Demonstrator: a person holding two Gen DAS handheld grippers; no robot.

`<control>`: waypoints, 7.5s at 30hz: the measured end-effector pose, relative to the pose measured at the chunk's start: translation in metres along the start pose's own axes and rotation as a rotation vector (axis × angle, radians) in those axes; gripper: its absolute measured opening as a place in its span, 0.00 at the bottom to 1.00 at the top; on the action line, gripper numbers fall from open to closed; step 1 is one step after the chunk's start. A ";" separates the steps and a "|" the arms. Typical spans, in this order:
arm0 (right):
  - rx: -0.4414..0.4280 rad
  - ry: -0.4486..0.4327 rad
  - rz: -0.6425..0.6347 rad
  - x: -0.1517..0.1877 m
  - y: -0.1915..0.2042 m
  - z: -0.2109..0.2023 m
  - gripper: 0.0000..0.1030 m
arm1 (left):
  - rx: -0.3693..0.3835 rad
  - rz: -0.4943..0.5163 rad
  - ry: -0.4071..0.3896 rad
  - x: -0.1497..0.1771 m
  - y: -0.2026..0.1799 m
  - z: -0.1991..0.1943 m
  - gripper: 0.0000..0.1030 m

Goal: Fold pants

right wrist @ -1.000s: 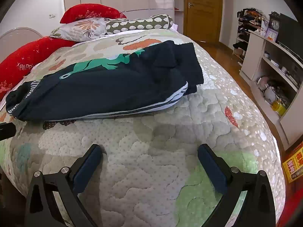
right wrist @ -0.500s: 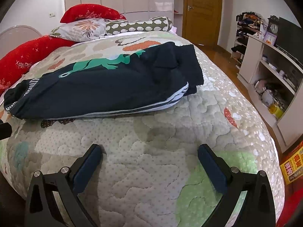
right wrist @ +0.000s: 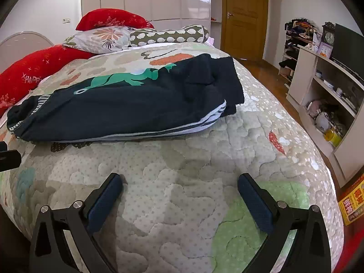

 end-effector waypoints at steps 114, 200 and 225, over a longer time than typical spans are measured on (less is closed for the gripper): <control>-0.594 0.141 0.042 -0.190 0.108 0.032 0.23 | 0.237 -0.356 -0.082 -0.029 0.113 0.015 0.70; -0.315 0.093 0.072 -0.077 0.058 -0.017 0.62 | 0.036 -0.237 -0.056 -0.015 0.066 -0.005 0.77; -0.528 0.527 -0.436 -0.198 0.336 0.091 0.78 | 0.286 -0.706 -0.114 -0.001 0.213 0.023 0.77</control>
Point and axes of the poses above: each gripper's, at about its wrist camera, not at the fingertips, and z roughly the way its jaws point, y to its left, x to its underside, the point moved 3 cm from there along z, roughly the way its jaws point, and after that the axes turned 8 degrees about -z, right-handed, at the moved point
